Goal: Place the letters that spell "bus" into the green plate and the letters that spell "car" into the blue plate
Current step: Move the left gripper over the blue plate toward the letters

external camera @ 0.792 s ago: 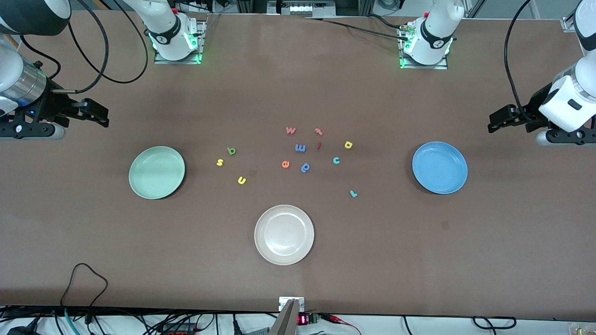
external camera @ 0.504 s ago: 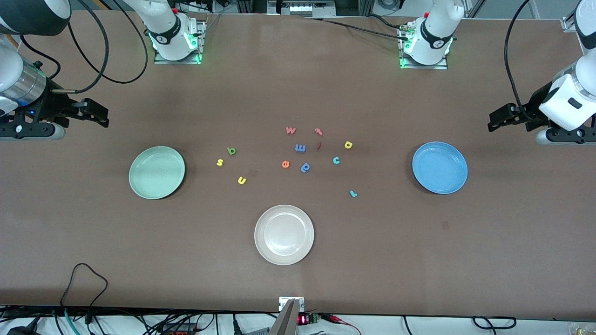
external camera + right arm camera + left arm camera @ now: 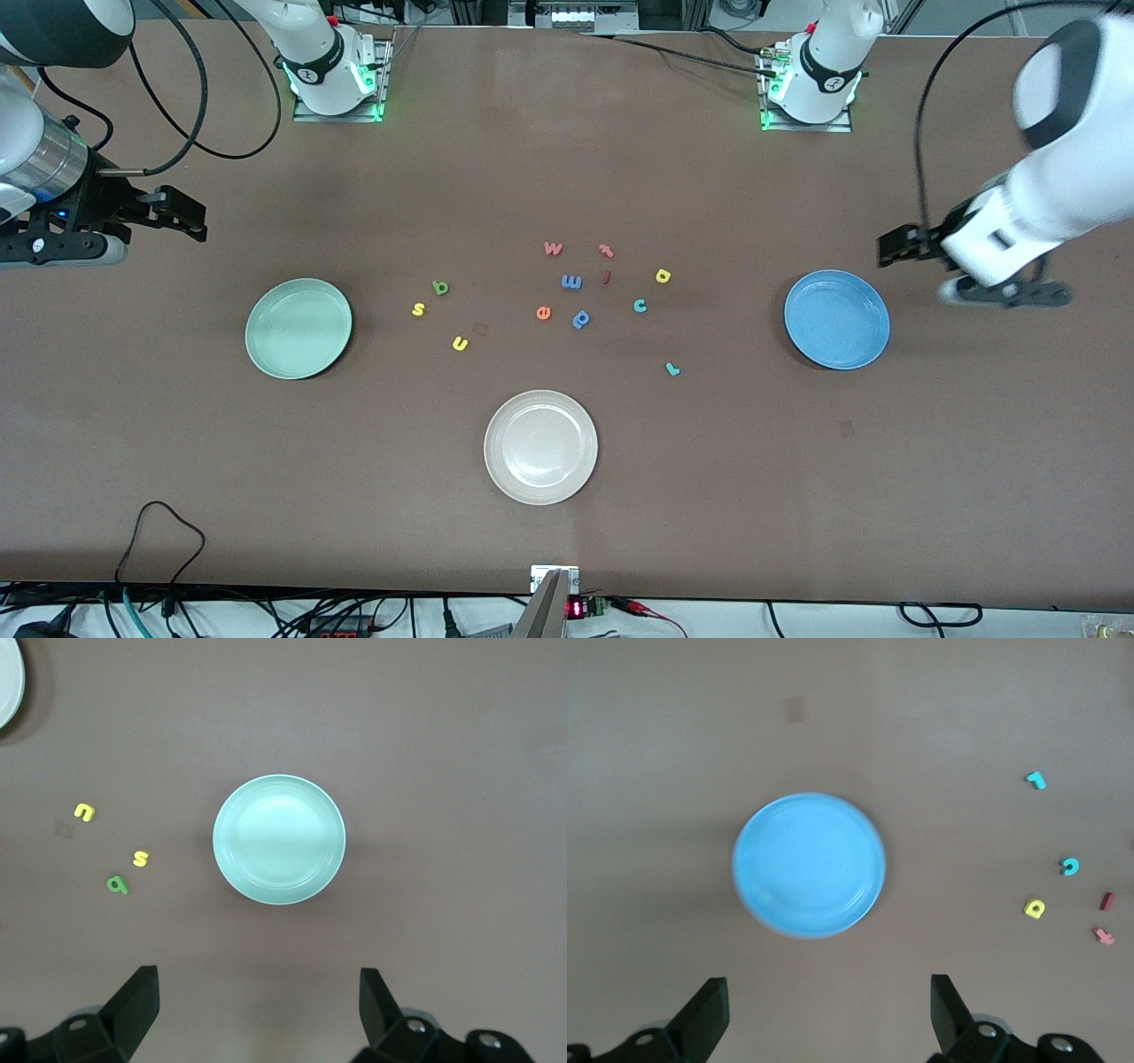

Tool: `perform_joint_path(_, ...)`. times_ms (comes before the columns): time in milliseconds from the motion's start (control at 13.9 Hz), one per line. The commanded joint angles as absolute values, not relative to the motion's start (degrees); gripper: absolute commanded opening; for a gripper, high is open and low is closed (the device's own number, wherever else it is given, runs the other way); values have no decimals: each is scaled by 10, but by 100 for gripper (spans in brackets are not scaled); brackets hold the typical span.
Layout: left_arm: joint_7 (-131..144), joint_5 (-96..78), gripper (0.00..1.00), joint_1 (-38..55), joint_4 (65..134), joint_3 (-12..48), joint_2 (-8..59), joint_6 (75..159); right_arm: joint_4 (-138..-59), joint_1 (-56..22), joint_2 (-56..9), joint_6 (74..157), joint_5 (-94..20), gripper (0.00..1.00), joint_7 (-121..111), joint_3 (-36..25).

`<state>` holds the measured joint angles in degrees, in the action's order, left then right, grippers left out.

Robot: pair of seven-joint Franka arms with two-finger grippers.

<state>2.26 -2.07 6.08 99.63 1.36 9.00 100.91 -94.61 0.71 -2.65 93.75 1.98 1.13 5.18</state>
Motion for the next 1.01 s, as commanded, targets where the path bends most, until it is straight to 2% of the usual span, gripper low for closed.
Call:
perform_joint_path(0,18,-18,100,100,983,20,166,1064,-949,13,-40,935,7,100,-2,56)
perform_joint_path(360,40,-27,82,176,931,20,294,1148,-953,8,-63,933,7,100,-3,61)
perform_joint_path(576,77,-27,79,182,896,20,358,1228,-953,-29,-99,933,7,100,-2,63)
perform_joint_path(792,127,-28,71,195,832,20,430,1238,-981,-62,-129,993,4,100,10,63)
perform_joint_path(936,203,-29,65,207,816,20,457,1246,-1037,-76,-131,1069,2,100,29,63)
